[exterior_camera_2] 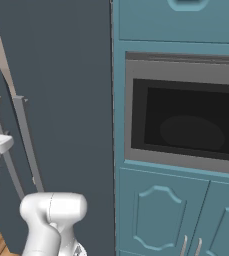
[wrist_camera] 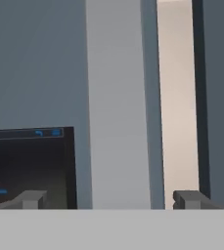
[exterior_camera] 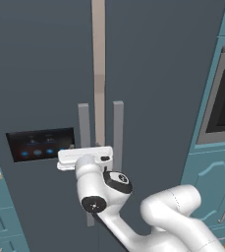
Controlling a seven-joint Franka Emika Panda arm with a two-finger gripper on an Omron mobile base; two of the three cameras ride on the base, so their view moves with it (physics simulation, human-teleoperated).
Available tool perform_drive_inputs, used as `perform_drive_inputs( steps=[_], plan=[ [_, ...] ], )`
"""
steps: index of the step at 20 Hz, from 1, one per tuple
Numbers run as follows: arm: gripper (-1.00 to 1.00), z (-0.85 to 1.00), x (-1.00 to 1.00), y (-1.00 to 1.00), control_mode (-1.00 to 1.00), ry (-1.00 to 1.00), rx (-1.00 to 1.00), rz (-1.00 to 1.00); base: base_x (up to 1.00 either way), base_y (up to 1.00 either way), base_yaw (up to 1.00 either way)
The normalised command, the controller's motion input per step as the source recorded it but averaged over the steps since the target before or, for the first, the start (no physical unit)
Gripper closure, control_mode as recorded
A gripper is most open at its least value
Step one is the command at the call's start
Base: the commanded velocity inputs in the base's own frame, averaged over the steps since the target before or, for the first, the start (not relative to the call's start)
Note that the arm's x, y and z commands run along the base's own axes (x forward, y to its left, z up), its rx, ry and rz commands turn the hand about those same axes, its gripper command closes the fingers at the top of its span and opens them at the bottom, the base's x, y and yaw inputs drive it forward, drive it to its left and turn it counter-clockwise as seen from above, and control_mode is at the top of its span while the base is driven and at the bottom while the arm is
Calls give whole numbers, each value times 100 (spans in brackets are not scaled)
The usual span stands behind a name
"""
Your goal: Open the freezer door, pick up the ice cube tray from the freezer, and place it on the dining counter.
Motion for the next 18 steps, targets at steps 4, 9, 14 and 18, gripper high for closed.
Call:
perform_drive_inputs(
  steps=[4, 9, 14, 18],
  plan=[
    [-100, 0, 12, 7, -100, 0, 0, 0, 0, 0, 0],
    [-100, 0, 12, 1, -100, 0, 0, 0, 0, 0, 0],
    [-100, 0, 14, 0, -100, 0, 0, 0, 0, 0, 0],
    [-100, 0, 2, 0, -100, 0, 0, 0, 0, 0, 0]
  ],
)
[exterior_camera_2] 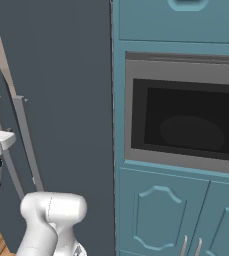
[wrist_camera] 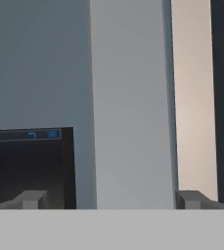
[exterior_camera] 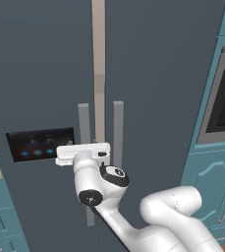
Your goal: Open the freezer door, pick up the ice cube tray from the freezer, and place it on the dining counter.
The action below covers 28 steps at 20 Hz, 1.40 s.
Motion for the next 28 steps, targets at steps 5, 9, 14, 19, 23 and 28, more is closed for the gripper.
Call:
perform_drive_inputs(
  steps=[5, 9, 14, 19, 23, 28],
  plan=[
    [-100, 0, 0, 0, -100, 0, 0, 0, 0, 0, 0],
    [-100, 0, 0, 0, -100, 0, 0, 0, 0, 0, 0],
    [-100, 0, 0, 0, -100, 0, 0, 0, 0, 0, 0],
    [100, 0, 0, 0, -100, 0, 0, 0, 0, 0, 0],
    [100, 0, 0, 0, -100, 0, 0, 0, 0, 0, 0],
    [100, 0, 0, 0, -100, 0, 0, 0, 0, 0, 0]
  ],
)
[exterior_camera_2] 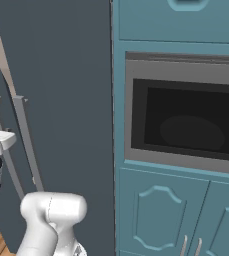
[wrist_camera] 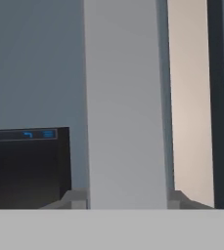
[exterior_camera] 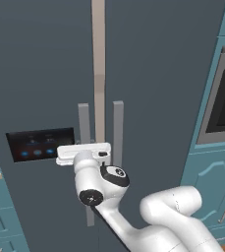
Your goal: Open the freezer door, pick up the ice cube tray from the freezer, and place it on the dining counter.
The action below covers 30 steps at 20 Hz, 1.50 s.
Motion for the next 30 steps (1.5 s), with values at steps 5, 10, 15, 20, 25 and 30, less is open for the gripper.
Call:
perform_drive_inputs(
  steps=[5, 10, 15, 20, 25, 30],
  plan=[
    [100, 0, 0, 0, -100, 0, 0, 0, 0, 0, 0],
    [100, 0, -3, 0, -100, 0, 0, 0, 0, 0, 0],
    [100, 0, -19, 9, -100, 0, 0, 0, 0, 0, 0],
    [100, 0, -28, 19, -100, 0, 0, 0, 0, 0, 0],
    [100, 0, -25, 28, -100, 0, 0, 0, 0, 0, 0],
    [100, 0, -32, 35, -100, 0, 0, -3, 0, 0, 0]
  ],
)
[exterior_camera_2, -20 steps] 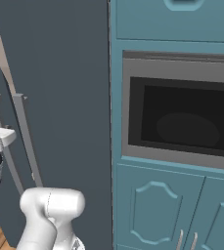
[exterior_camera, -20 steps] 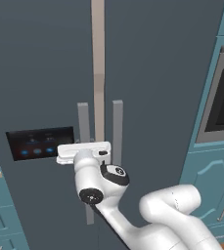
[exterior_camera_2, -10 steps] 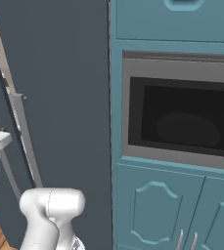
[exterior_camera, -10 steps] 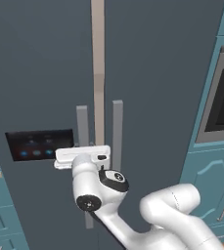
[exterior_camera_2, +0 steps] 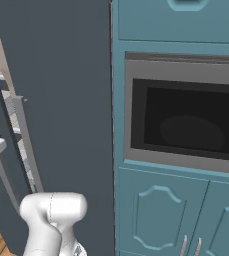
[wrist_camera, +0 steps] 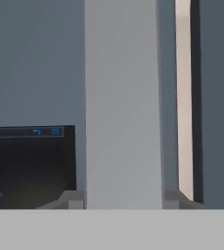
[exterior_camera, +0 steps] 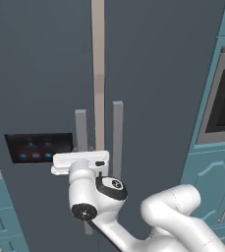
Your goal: Open the freezer door, pick up the ice cube tray from the freezer, and place it on the dining counter.
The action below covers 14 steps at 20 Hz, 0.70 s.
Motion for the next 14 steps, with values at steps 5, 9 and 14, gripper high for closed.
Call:
perform_drive_inputs(
  steps=[5, 9, 14],
  plan=[
    [100, 0, -32, 38, -100, 0, 0, -4, 0, 0, 0],
    [100, 0, -30, 39, -100, 0, 0, -4, 0, 0, 0],
    [100, 0, -31, 38, -100, 0, 0, -4, 0, 0, 0]
  ],
)
